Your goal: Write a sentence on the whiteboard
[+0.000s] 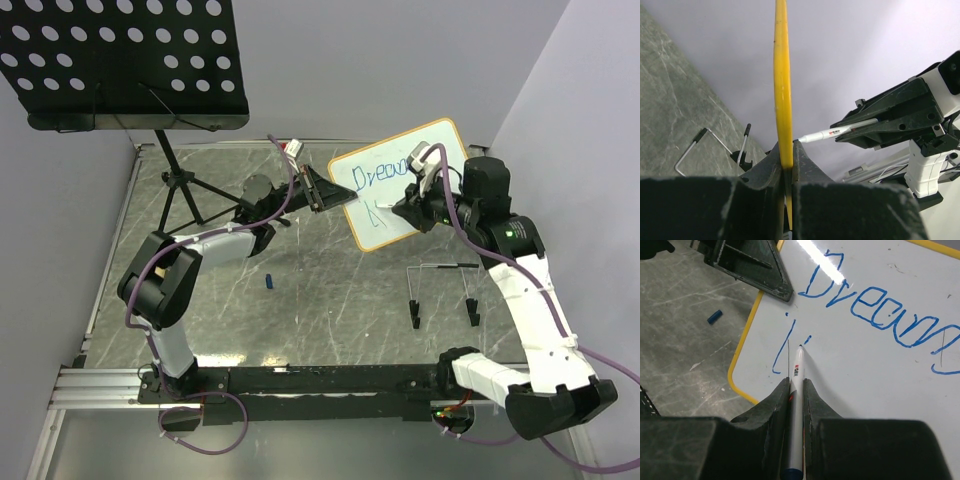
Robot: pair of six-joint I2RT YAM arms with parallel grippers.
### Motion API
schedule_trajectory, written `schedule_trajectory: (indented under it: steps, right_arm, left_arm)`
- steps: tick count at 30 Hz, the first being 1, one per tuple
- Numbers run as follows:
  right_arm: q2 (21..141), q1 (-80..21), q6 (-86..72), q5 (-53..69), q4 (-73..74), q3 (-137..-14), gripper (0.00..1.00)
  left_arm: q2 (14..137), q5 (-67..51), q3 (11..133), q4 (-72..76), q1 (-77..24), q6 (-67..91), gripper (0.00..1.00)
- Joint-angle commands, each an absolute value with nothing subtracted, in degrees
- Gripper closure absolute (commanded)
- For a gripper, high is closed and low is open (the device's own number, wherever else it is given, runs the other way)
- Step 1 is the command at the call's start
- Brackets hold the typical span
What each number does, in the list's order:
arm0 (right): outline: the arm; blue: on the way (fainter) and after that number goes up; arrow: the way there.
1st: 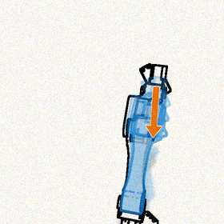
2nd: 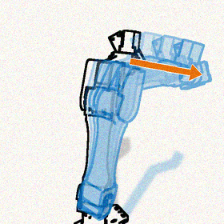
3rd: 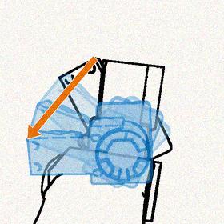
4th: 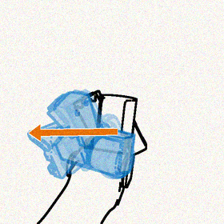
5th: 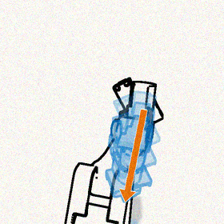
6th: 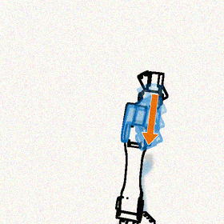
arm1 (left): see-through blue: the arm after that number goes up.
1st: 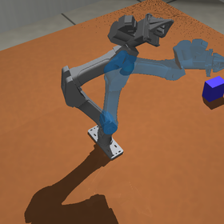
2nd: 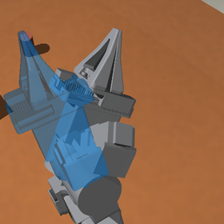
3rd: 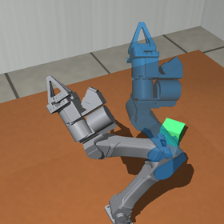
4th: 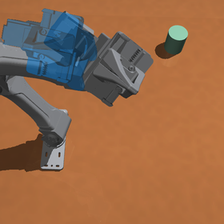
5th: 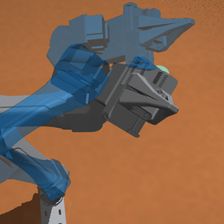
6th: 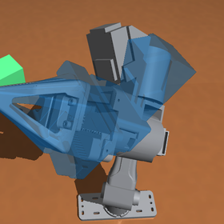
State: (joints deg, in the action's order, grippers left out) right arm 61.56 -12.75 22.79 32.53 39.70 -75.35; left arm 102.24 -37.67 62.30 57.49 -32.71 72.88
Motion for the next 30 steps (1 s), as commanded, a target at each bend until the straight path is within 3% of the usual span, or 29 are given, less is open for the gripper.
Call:
schedule_trajectory:
  steps: [1,30]
  right_arm:
    - [59.24,-12.04,21.71,35.51,39.11,-77.25,1.0]
    - [59.77,-11.34,21.8,28.83,38.58,-73.3,1.0]
  left_arm:
    - [101.34,-36.39,64.69,65.48,-32.87,73.65,0.99]
    - [100.63,-36.74,64.34,65.66,-32.87,73.74,0.99]
